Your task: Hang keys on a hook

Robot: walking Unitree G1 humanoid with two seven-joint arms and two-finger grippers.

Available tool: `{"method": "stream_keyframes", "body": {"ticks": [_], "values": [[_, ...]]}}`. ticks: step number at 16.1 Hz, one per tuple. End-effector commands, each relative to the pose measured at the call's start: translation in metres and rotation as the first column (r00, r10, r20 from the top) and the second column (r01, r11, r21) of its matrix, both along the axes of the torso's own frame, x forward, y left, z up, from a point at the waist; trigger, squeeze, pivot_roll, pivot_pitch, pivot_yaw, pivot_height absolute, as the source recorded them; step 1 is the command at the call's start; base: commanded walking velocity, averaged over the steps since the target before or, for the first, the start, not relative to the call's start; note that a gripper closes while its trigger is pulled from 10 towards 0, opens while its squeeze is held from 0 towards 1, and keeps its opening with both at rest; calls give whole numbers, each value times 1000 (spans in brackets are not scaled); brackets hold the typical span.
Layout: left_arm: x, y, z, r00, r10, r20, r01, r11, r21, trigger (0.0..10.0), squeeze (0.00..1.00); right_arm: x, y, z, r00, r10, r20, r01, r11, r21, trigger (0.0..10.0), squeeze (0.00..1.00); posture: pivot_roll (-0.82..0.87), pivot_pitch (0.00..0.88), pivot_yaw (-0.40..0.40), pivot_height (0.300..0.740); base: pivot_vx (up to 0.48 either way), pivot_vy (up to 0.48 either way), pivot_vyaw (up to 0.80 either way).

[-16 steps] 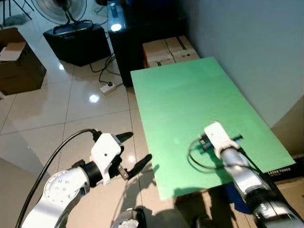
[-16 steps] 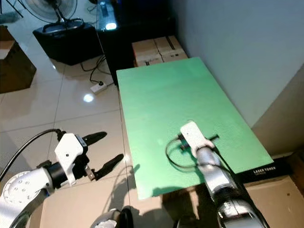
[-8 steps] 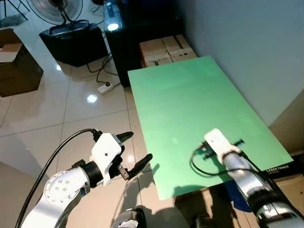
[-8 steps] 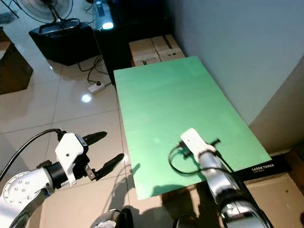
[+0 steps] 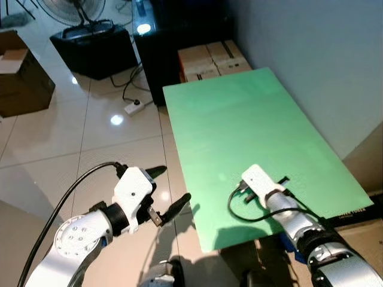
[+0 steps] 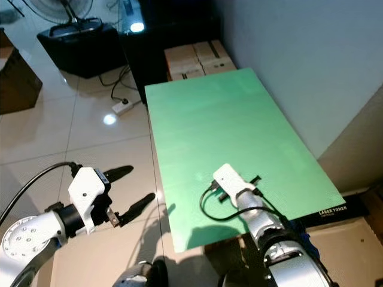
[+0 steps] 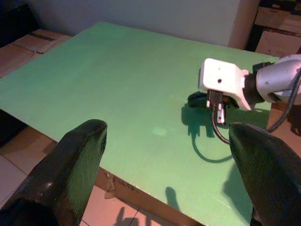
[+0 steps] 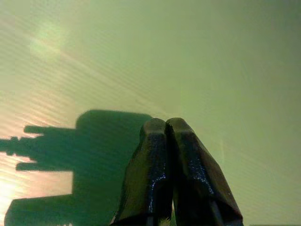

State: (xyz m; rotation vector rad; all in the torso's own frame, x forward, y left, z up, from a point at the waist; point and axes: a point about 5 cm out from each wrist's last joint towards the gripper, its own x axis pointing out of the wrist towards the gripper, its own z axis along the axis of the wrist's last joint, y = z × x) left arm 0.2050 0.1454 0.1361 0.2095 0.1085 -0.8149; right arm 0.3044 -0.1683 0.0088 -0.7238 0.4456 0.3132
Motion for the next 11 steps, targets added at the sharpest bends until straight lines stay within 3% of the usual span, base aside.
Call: {"method": "stream_keyframes", "body": {"ticks": [1,8,11], "values": [[-1,2,4,1000,12,13,-12,1000,16,10000,0,0,11,-1,998,56,-7,-56,998,11,10000,1000,144,183,112,740,0,0,0],[-2,1,3,1000,12,16,-13,1000,12,10000,0,1,28,5,991,123,52,-127,988,86,10000,1000,132,163,106,740,0,0,0],[-2,2,3,1000,18,22,-18,1000,11,10000,0,-13,44,1,993,50,110,-75,970,230,10000,1000,128,155,105,740,0,0,0]]}}
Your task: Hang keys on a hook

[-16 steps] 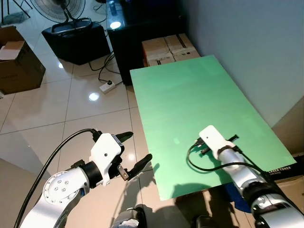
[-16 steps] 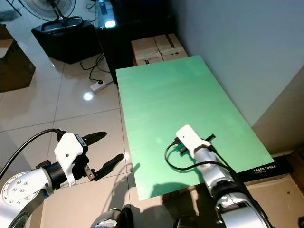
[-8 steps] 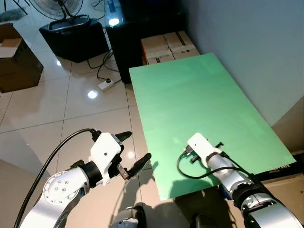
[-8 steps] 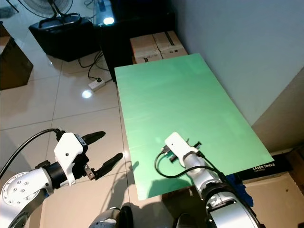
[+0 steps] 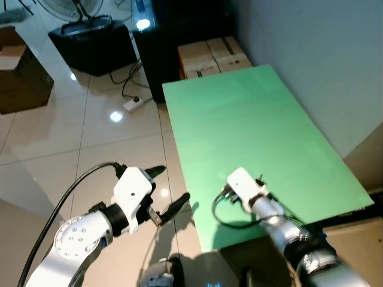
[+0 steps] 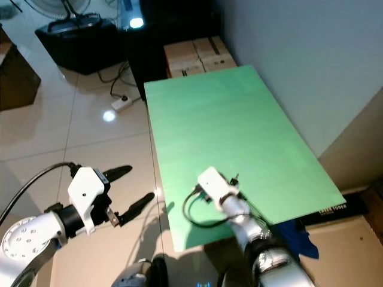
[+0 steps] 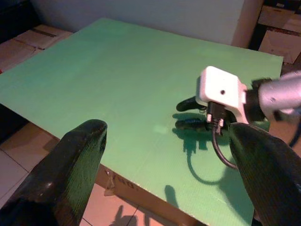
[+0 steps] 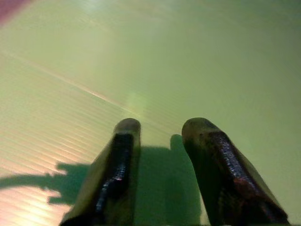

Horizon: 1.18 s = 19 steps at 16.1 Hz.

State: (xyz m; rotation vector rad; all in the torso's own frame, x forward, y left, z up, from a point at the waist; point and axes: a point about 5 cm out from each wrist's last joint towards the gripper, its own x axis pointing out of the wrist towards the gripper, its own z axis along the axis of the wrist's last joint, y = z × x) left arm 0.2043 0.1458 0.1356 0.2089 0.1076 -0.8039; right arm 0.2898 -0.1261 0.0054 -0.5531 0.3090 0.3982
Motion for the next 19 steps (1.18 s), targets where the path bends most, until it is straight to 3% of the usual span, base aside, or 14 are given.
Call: {"method": "stream_keyframes", "body": {"ticks": [1,4,5,6,8,9,10,12,14,15,16,19], "values": [[-2,2,4,1000,6,23,-6,1000,13,10000,0,0,2,4,998,-51,39,49,997,64,10000,1000,127,155,106,740,0,0,0],[-2,2,4,999,-5,35,4,1000,12,10000,0,-10,0,4,968,-238,76,218,953,210,10000,1000,116,140,111,740,0,0,0],[-1,2,5,999,-11,36,10,1000,13,10000,0,-16,-2,3,941,-333,62,303,910,283,10000,0,114,137,115,740,0,0,0],[-1,2,5,999,-18,36,17,1000,15,10000,0,-21,-6,1,910,-413,33,379,863,334,10000,0,111,134,119,740,0,0,0],[-1,2,5,999,-30,37,29,999,16,10000,0,-30,-9,-6,882,-470,-1,446,837,317,10000,0,111,138,126,740,0,0,0],[-1,2,5,999,-34,38,33,999,17,10000,0,-33,-7,-7,881,-472,-29,454,826,336,10000,663,111,138,126,740,0,0,0],[0,1,6,998,-40,39,39,999,18,10000,0,-33,-7,-7,875,-482,-47,467,813,347,10000,1000,115,143,130,740,0,0,0],[2,1,6,998,-45,42,44,999,21,10000,0,-34,-12,-10,849,-523,-77,516,789,333,10000,1000,116,146,132,740,0,0,0],[4,1,6,998,-45,45,44,999,23,10000,0,-35,-22,-16,782,-609,-133,617,725,305,10000,1000,121,145,133,740,0,0,0],[4,2,6,998,-46,47,45,999,24,10000,0,-35,-23,-16,778,-611,-143,622,720,307,10000,906,123,145,131,740,0,0,0],[4,2,6,998,-46,49,45,999,23,10000,0,-34,-24,-16,777,-614,-140,624,720,304,10000,0,123,145,131,740,0,0,0],[2,2,6,998,-49,46,48,999,22,10000,0,-32,-28,-15,765,-629,-139,637,709,303,10000,0,122,142,130,740,0,0,0]]}}
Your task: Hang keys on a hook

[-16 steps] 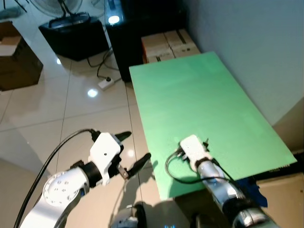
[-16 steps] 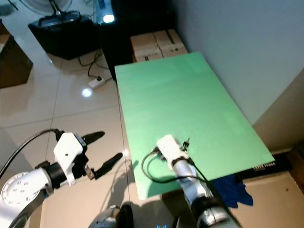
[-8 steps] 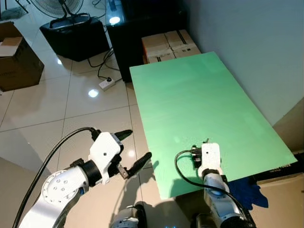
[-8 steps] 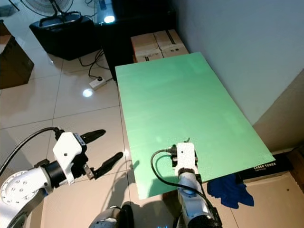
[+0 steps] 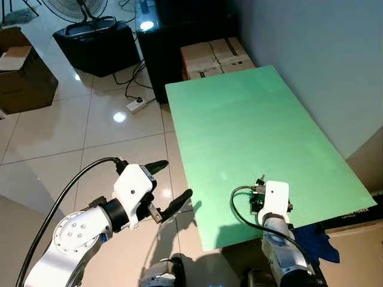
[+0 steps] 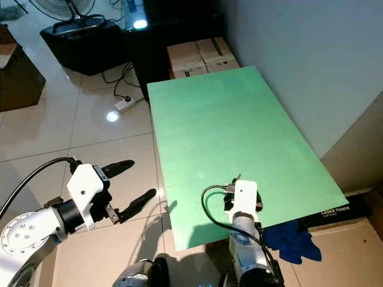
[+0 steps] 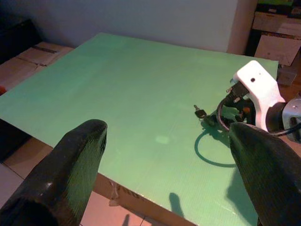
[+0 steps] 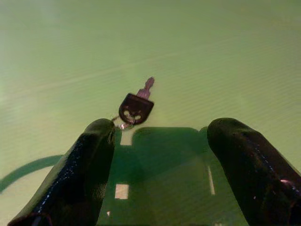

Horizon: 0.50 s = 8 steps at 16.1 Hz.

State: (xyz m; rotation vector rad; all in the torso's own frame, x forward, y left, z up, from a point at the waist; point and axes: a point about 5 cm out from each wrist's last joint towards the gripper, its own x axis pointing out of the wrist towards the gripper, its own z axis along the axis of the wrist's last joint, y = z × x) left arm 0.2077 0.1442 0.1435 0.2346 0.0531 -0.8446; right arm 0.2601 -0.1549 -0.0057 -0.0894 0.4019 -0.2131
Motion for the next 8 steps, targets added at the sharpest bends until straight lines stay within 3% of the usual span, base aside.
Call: {"method": "stream_keyframes", "body": {"ticks": [1,8], "values": [[-2,3,-2,1000,-2,-7,2,1000,19,10000,0,0,1,-4,1000,-12,-24,12,1000,24,10000,0,122,135,130,740,0,0,0],[-2,3,-1,1000,-8,-4,8,1000,24,10000,0,13,2,-2,999,47,-24,-46,996,74,10000,0,136,149,128,740,0,0,0]]}}
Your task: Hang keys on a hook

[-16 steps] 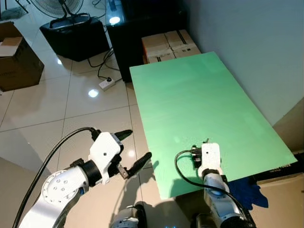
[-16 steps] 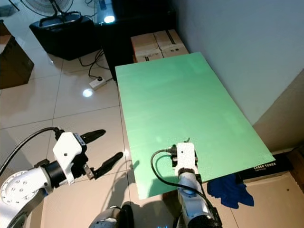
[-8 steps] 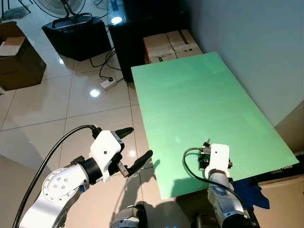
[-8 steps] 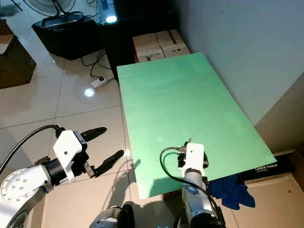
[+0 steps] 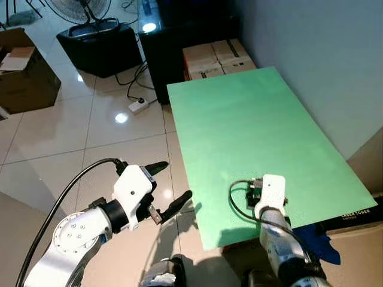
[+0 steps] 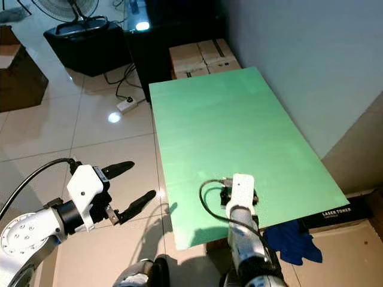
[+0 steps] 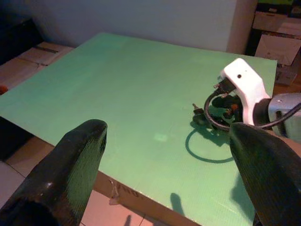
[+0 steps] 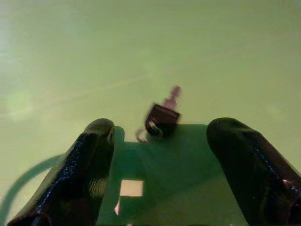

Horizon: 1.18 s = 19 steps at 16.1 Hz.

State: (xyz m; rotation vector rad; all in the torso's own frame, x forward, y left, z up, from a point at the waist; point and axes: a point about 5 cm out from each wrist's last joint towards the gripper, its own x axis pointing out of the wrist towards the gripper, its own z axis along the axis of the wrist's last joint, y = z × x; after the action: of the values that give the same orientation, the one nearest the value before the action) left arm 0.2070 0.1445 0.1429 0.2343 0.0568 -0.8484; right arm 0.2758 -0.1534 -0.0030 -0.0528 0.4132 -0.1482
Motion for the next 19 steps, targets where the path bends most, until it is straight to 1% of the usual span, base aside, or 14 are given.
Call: {"method": "stream_keyframes", "body": {"ticks": [1,2,4,6,14,17,18,19], "values": [[-1,3,0,1000,-5,0,5,1000,23,10000,0,-2,0,-4,1000,-9,-18,9,1000,28,10000,0,136,149,128,740,0,0,0],[0,3,0,1000,-4,-1,4,1000,24,10000,0,1,-2,-4,999,-1,-34,2,999,38,10000,0,137,154,131,740,0,0,0],[0,3,0,1000,-3,-1,3,1000,24,10000,0,3,-3,-4,999,-4,-49,6,999,54,10000,0,138,154,131,740,0,0,0],[-1,3,0,1000,-2,0,3,1000,26,10000,0,6,-3,-5,997,11,-79,-8,999,46,10000,0,138,153,131,740,0,0,0],[-3,4,0,1000,-5,-4,5,1000,26,10000,0,-2,10,-15,991,35,-131,-24,996,88,10000,0,137,151,133,740,0,0,0],[-2,4,0,1000,-9,-6,9,1000,26,10000,0,-3,9,-17,990,35,-138,-22,996,90,10000,0,139,155,135,740,0,0,0],[-2,4,0,1000,-10,-5,10,1000,26,10000,0,-3,9,-17,990,34,-138,-21,996,89,9529,0,138,151,136,740,0,0,0],[-2,4,0,1000,-12,-5,12,1000,28,10000,0,-2,9,-16,990,34,-139,-22,996,88,3608,0,136,146,141,740,0,0,0]]}}
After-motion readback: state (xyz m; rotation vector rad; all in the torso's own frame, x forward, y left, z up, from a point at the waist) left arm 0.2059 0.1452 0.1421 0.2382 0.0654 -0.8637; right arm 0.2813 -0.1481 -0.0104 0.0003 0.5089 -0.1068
